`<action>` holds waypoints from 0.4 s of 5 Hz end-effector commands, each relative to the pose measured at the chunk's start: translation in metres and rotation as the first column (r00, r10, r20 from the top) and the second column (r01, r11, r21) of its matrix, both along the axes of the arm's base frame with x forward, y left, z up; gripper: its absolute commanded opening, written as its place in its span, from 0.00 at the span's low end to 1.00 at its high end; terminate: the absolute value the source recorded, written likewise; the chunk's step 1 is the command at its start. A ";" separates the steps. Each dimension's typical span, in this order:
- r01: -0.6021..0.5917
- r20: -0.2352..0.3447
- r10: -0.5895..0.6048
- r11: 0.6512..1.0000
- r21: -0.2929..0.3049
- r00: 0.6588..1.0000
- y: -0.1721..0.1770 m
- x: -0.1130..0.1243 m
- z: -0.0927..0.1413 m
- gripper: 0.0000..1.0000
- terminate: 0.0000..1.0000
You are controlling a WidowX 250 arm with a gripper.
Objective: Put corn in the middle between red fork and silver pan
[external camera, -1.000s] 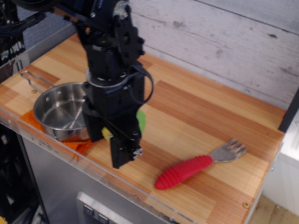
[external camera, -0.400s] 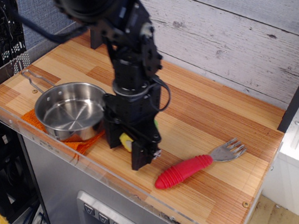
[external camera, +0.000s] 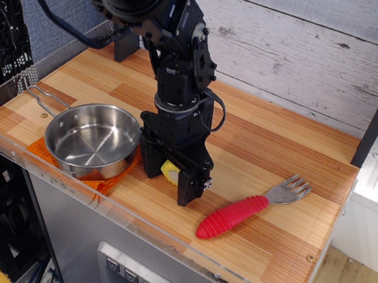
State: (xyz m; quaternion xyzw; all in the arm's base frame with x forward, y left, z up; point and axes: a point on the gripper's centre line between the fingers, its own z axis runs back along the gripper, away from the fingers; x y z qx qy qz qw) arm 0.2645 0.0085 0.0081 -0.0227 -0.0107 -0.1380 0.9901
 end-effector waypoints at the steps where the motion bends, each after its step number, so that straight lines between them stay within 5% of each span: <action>1: -0.077 0.218 0.068 0.997 0.032 0.974 0.023 0.010 0.096 1.00 0.00; 2: -0.151 0.294 0.127 0.987 0.059 0.947 0.040 0.015 0.147 1.00 0.00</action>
